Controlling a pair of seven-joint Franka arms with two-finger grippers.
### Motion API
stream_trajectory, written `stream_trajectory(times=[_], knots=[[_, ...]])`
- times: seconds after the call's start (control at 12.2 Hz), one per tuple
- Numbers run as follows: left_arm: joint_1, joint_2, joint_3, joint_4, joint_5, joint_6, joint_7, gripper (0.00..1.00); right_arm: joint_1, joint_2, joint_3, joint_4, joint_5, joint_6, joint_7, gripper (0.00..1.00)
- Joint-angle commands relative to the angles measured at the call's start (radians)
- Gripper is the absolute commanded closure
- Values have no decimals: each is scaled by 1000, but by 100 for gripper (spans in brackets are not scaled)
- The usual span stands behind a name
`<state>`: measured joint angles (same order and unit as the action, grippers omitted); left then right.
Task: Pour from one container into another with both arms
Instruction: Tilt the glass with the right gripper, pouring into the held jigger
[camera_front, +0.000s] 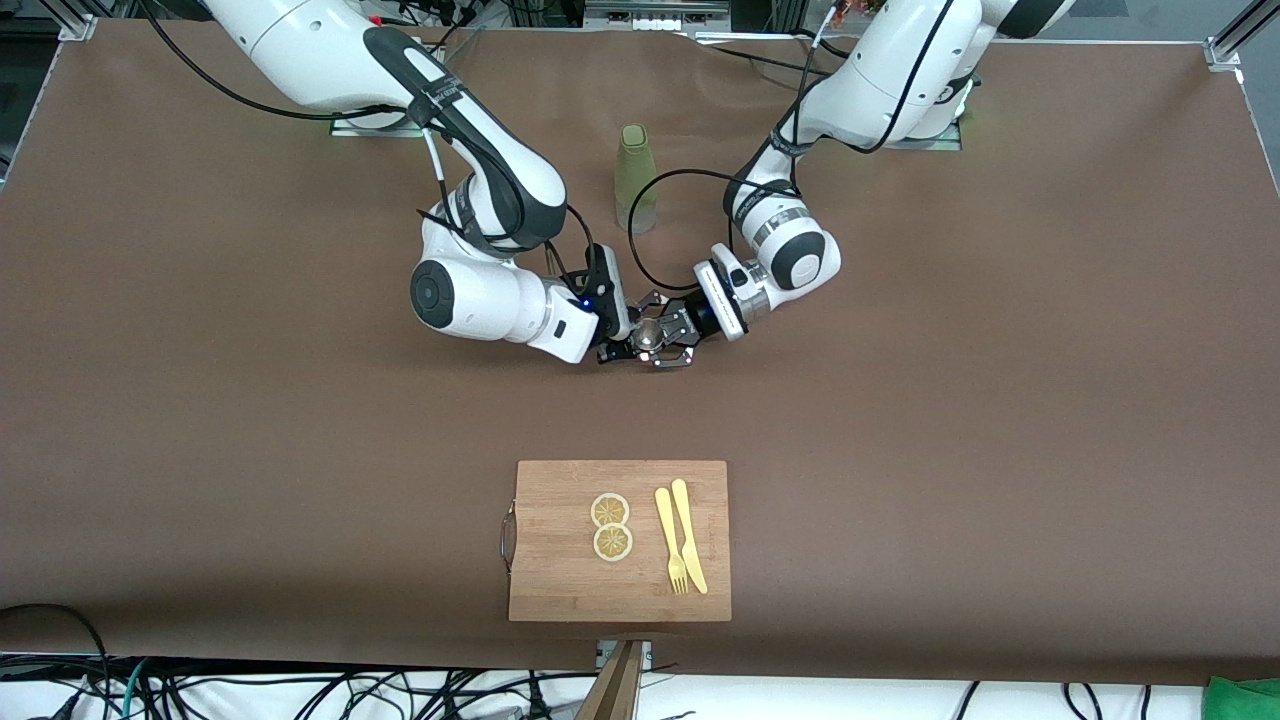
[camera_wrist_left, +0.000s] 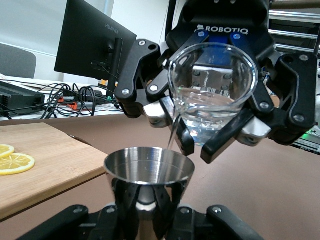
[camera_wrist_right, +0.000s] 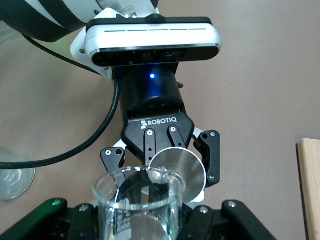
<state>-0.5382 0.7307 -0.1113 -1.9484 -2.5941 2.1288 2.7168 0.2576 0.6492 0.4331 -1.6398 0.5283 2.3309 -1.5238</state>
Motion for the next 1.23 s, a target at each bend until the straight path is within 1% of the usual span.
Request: stream_trajectory(times=[0.0,0.25,0.41,0.66,0.9,1.15], knots=[[-26,7,5,16,-149,11,78,100,-1,-33,-4,-26,-16,8,36,97],[-26,7,5,16,-149,11,78,100,-8,-29,-4,-23,-11,7,56,97],[-26,7,5,17,-149,11,78,100,-17,-28,-4,-25,13,7,59,97],[-26,7,5,17,-149,11,78,100,-43,-33,-4,-26,180,-2,41,96],[-25,7,13,16,-144,14,78,100,-66,-33,-5,-29,321,-4,-60,96],[-11,1,24,16,-126,13,74,100,-151,-33,-7,-47,450,-103,-175,96]])
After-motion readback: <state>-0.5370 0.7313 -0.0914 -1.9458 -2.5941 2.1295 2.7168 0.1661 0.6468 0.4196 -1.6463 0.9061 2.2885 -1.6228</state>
